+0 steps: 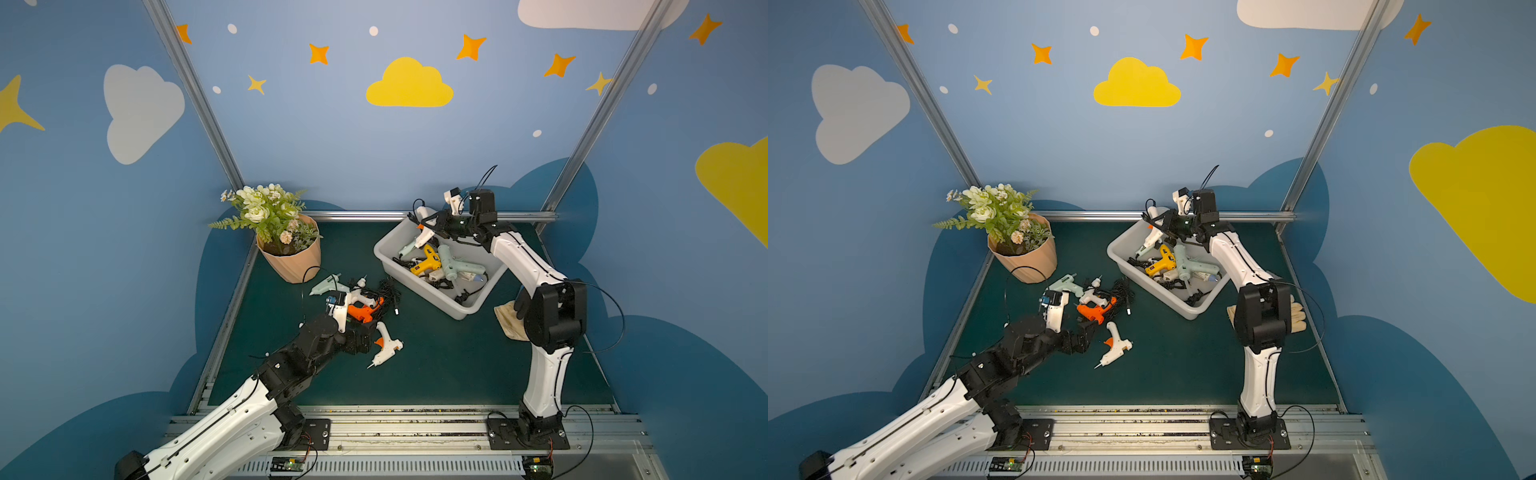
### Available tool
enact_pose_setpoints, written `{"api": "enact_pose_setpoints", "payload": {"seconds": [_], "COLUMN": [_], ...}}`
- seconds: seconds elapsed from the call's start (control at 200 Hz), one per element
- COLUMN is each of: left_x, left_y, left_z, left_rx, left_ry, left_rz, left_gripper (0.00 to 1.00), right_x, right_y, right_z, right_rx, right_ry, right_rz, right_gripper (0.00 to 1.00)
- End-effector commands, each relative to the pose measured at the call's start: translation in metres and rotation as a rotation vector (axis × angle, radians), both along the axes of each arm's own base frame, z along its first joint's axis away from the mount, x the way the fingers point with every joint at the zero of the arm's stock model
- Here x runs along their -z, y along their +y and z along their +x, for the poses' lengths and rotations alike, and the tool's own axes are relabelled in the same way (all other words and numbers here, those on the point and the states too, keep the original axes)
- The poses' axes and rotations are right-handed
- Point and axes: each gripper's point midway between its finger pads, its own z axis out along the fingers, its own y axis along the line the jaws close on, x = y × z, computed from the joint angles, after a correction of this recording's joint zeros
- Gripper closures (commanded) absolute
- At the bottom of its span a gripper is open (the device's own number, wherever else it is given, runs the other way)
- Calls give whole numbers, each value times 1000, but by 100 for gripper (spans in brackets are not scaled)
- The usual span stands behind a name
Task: Put the hot melt glue gun into the storage box
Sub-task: Place the hot melt adhesive gun in the storage box.
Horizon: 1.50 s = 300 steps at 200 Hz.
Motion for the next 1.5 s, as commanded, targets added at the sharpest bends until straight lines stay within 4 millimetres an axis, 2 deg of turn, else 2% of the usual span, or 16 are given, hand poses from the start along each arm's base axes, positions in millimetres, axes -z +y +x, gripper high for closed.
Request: {"api": "enact_pose_setpoints", "payload": {"seconds": [0.0, 0.23, 0.426, 0.541, 0.761, 0.881, 1.041, 1.312, 1.497], "left_x": [-3, 4, 9, 13, 26, 37, 54, 77, 91], "left_y": [4, 7, 5, 5, 5, 2, -3, -14, -24], "left_z": [2, 5, 7, 9, 13, 15, 13, 8, 13], "left_rx": [-40, -60, -65, -76, -102, -111, -109, -125, -165], "left_ry": [1, 25, 48, 67, 140, 198, 294, 432, 506], "left_rz": [-27, -16, -7, 4, 34, 57, 93, 58, 20], "left_gripper": [0, 0, 0, 0, 0, 0, 0, 0, 14], "right_x": [-6, 57, 100, 115, 142, 153, 149, 107, 80], "right_y": [12, 3, -2, -4, -7, -12, -25, -40, -55], "right_z": [-2, 16, 13, 6, -9, -17, -24, -38, -56], "right_rx": [-77, -53, -60, -68, -83, -81, -50, -12, 56], "right_ry": [16, 94, 183, 224, 249, 281, 299, 244, 179], "right_rz": [19, -122, -178, -209, -331, -376, -435, -478, -524], "right_gripper": [100, 100, 100, 100, 85, 69, 54, 42, 38]}}
